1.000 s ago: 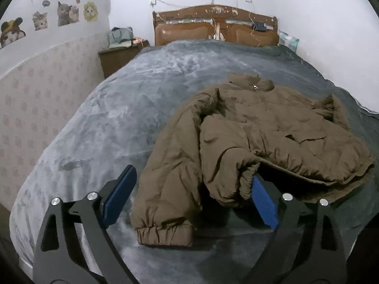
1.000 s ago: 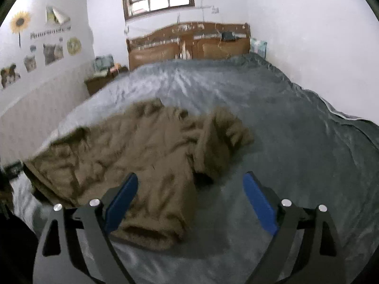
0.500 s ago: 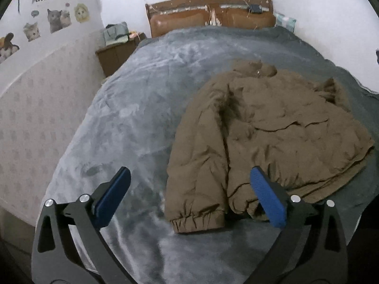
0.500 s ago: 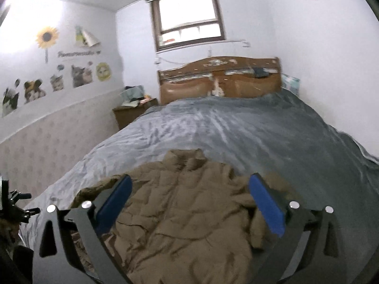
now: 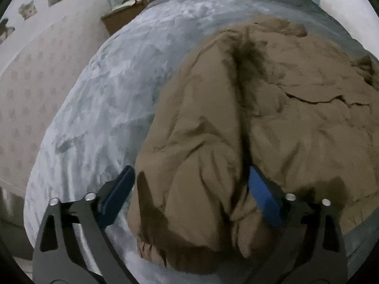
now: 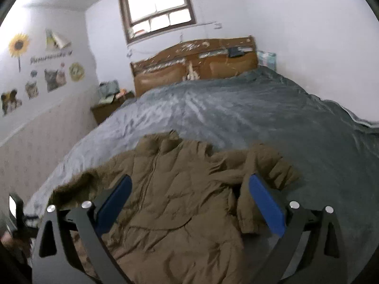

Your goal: Fold large clothes

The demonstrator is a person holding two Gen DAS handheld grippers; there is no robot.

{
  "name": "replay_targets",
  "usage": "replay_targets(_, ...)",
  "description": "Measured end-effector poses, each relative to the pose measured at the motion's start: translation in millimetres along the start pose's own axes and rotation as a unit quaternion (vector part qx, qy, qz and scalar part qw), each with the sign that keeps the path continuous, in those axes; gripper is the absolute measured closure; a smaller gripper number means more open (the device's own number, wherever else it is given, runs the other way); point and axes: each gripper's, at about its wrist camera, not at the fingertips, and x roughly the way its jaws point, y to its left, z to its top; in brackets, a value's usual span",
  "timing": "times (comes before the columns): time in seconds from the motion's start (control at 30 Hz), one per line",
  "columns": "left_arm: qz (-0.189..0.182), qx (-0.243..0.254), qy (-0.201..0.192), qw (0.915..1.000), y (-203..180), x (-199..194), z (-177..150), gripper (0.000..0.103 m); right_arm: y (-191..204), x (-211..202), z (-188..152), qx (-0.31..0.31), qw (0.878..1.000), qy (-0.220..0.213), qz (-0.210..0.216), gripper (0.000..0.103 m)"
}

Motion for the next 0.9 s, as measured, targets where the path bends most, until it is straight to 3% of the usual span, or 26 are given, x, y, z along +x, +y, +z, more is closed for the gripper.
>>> replay_targets(0.07, 0.002, -0.014, 0.005, 0.9999, 5.9, 6.2, 2.1, 0.016, -3.7, -2.3, 1.7, 0.009, 1.0, -0.006, -0.003, 0.004)
replay_targets(0.1, 0.003, -0.018, 0.005, 0.9998, 9.3, 7.3, 3.2, 0.022, -4.6, -3.6, 1.9, 0.01, 1.0, -0.008, -0.006, 0.004)
replay_targets(0.13, 0.006, -0.019, 0.009, 0.9998, 11.8, 11.1, 4.3, 0.04, -5.0, -4.3, 1.3, 0.01, 1.0, -0.008, -0.01, 0.004)
replay_targets(0.17, 0.005, -0.023, 0.014, 0.9996, 13.8, 15.1, 4.8, 0.051, -5.3, -4.2, 0.5, 0.01, 1.0, -0.005, -0.011, 0.004)
replay_targets(0.23, -0.005, -0.039, 0.023, 0.999, 22.5, 23.2, 5.6, 0.087, -7.1, -4.3, 0.3, 0.012, 1.0, 0.0, -0.011, 0.004)
replay_targets(0.37, 0.021, -0.059, -0.007, 0.998, 38.8, 14.0, 14.6, 0.094, -9.5, -4.1, 0.1, 0.014, 1.0, -0.002, -0.01, 0.004)
replay_targets(0.5, 0.066, -0.072, -0.072, 0.9926, 55.8, -12.5, 48.1, 0.094, -11.3, -2.3, -3.2, 0.02, 1.0, 0.006, -0.009, 0.004)
replay_targets(0.57, 0.071, -0.078, -0.117, 0.9875, 57.7, -33.1, 72.0, 0.094, -10.5, 0.8, -3.4, 0.02, 1.0, 0.012, -0.011, 0.004)
replay_targets(0.63, 0.048, -0.082, -0.17, 0.9808, 52.0, -58.4, 97.9, 0.094, -10.2, 2.6, -3.6, 0.02, 1.0, 0.015, -0.012, 0.004)
replay_targets(0.73, 0.01, -0.068, -0.22, 0.973, 26.6, -87.2, 133.5, 0.094, -10.5, 2.7, -2.6, 0.022, 1.0, 0.015, -0.015, 0.004)
replay_targets(0.9, -0.06, -0.003, -0.257, 0.9645, -55.4, -111.9, 173.0, 0.09, -11.5, 3.4, -2.5, 0.028, 0.999, 0.015, -0.016, 0.004)
